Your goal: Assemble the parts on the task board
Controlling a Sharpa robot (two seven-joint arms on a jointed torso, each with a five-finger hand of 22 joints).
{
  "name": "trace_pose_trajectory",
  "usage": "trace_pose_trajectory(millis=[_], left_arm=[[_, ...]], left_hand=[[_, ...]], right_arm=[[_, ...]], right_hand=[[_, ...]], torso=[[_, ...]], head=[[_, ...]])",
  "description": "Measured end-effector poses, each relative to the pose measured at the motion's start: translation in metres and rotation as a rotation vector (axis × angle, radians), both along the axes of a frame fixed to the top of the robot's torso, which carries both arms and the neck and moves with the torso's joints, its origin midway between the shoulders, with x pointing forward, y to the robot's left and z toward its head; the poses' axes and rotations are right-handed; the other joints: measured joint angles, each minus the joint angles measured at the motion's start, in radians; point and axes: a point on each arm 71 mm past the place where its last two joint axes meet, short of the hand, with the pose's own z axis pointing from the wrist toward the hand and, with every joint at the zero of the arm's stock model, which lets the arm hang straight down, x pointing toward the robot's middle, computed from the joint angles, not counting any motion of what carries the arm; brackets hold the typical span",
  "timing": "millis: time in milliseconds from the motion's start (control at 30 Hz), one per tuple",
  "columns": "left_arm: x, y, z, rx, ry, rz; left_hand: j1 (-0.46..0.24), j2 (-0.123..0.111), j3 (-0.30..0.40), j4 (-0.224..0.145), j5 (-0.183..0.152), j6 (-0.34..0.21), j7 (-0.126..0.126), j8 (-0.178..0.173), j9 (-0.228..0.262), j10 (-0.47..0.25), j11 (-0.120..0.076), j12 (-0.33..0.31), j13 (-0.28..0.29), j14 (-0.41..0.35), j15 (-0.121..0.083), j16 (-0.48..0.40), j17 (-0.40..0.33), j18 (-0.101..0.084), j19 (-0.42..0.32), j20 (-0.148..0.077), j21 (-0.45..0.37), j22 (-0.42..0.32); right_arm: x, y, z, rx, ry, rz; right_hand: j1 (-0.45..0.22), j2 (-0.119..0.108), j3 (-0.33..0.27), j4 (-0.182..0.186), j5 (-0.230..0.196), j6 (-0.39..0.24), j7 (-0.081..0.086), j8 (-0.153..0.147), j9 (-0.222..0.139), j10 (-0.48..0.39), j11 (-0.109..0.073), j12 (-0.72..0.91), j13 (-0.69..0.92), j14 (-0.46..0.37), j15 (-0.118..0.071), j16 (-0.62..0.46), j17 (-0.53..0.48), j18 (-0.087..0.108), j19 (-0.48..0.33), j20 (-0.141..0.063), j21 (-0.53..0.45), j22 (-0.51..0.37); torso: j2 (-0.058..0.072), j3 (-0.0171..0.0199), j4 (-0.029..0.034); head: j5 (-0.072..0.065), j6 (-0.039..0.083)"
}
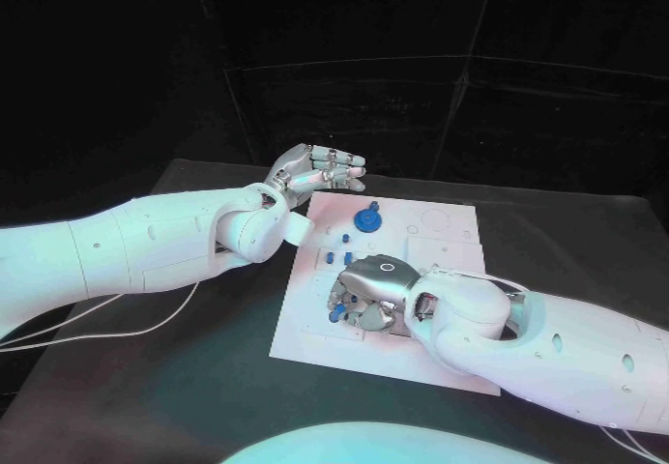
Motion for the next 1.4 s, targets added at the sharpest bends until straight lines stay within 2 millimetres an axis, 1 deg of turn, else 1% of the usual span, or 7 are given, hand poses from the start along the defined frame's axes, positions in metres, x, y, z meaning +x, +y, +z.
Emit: trace_pose_trajectory(millis=[400, 533, 700, 1067, 1133, 1267, 1400], left_arm=[[0.000, 0.001, 0.000, 0.000, 0.000, 0.001], [-0.001, 0.001, 0.000, 0.000, 0.000, 0.000], [-0.001, 0.001, 0.000, 0.000, 0.000, 0.001], [-0.001, 0.001, 0.000, 0.000, 0.001, 0.001], [-0.001, 0.001, 0.000, 0.000, 0.001, 0.001], [0.000, 0.001, 0.000, 0.000, 0.001, 0.000], [0.000, 0.001, 0.000, 0.001, 0.002, 0.000]], left_hand=[[0.000, 0.000, 0.000, 0.000, 0.000, 0.000, 0.000, 0.000, 0.000, 0.000, 0.000, 0.000, 0.000, 0.000, 0.000, 0.000, 0.000, 0.000, 0.000, 0.000, 0.000, 0.000], [0.000, 0.000, 0.000, 0.000, 0.000, 0.000, 0.000, 0.000, 0.000, 0.000, 0.000, 0.000, 0.000, 0.000, 0.000, 0.000, 0.000, 0.000, 0.000, 0.000, 0.000, 0.000], [0.000, 0.000, 0.000, 0.000, 0.000, 0.000, 0.000, 0.000, 0.000, 0.000, 0.000, 0.000, 0.000, 0.000, 0.000, 0.000, 0.000, 0.000, 0.000, 0.000, 0.000, 0.000], [0.000, 0.000, 0.000, 0.000, 0.000, 0.000, 0.000, 0.004, 0.000, 0.000, 0.000, 0.000, 0.000, 0.005, 0.005, -0.009, -0.003, 0.000, 0.005, -0.005, 0.000, -0.005], [0.000, 0.000, 0.000, 0.000, 0.000, 0.000, 0.000, 0.004, 0.000, 0.000, 0.000, 0.000, 0.000, 0.005, 0.005, -0.009, -0.003, 0.000, 0.005, -0.005, 0.000, -0.005], [0.000, 0.000, 0.000, 0.000, 0.000, 0.000, 0.000, 0.004, 0.000, 0.000, 0.000, 0.000, 0.000, 0.005, 0.005, -0.009, -0.003, 0.000, 0.005, -0.005, 0.000, -0.005], [0.000, 0.000, 0.000, 0.000, 0.000, 0.000, 0.000, 0.003, 0.000, 0.000, 0.000, 0.000, -0.001, 0.005, 0.005, -0.009, -0.003, 0.000, 0.005, -0.005, 0.000, -0.005]], right_arm=[[-0.002, 0.006, 0.000, -0.025, -0.034, 0.001], [-0.005, 0.006, -0.005, -0.041, -0.034, 0.004], [-0.005, 0.007, -0.007, -0.046, -0.036, 0.006], [-0.006, 0.007, -0.005, -0.022, -0.045, 0.005], [-0.006, 0.007, -0.004, -0.010, -0.049, 0.003], [-0.006, 0.004, -0.001, 0.030, -0.062, -0.006], [-0.007, -0.005, 0.004, 0.086, -0.075, -0.021]], right_hand=[[-0.022, -0.021, 0.005, 0.005, 0.001, -0.008, 0.007, -0.003, 0.000, 0.000, 0.000, -0.021, 0.001, 0.000, 0.000, 0.000, -0.008, 0.000, -0.014, 0.009, -0.012, 0.000], [-0.065, -0.048, -0.010, 0.021, 0.021, -0.049, 0.020, -0.027, -0.009, -0.054, 0.023, -0.056, -0.006, -0.008, 0.014, -0.020, -0.045, 0.000, -0.045, 0.020, -0.043, -0.005], [-0.090, -0.073, -0.032, 0.029, 0.047, -0.080, 0.024, -0.029, -0.010, -0.079, 0.032, -0.066, -0.006, -0.009, 0.016, -0.023, -0.059, 0.000, -0.057, 0.025, -0.053, -0.021], [-0.115, -0.087, -0.079, 0.040, 0.062, -0.114, 0.023, -0.029, -0.009, -0.107, 0.034, -0.066, -0.004, -0.012, 0.020, -0.035, -0.071, 0.000, -0.075, 0.032, -0.077, -0.044], [-0.115, -0.087, -0.093, 0.040, 0.062, -0.126, 0.025, -0.029, -0.009, -0.127, 0.035, -0.071, -0.004, -0.015, 0.022, -0.037, -0.077, 0.017, -0.083, 0.032, -0.084, -0.053], [-0.115, -0.087, -0.121, 0.037, 0.062, -0.152, 0.026, -0.029, -0.009, -0.162, 0.039, -0.072, -0.004, -0.016, 0.023, -0.040, -0.083, 0.016, -0.090, 0.036, -0.098, -0.068], [-0.115, -0.087, -0.162, 0.040, 0.089, -0.184, 0.024, -0.029, -0.009, -0.192, 0.038, -0.070, -0.004, -0.016, 0.023, -0.040, -0.086, 0.016, -0.105, 0.036, -0.116, -0.087]], torso=[[0.000, -0.0002, -0.0001], [0.000, -0.0002, -0.0001], [0.000, -0.0001, 0.0001], [0.000, 0.0005, 0.0006], [0.000, 0.0007, 0.0005], [0.000, 0.0012, 0.0004], [0.000, 0.0014, -0.0001]], head=[[-0.001, -0.001], [-0.002, -0.001], [-0.004, -0.004], [-0.005, -0.005], [-0.005, -0.004], [-0.004, -0.002], [-0.007, 0.002]])
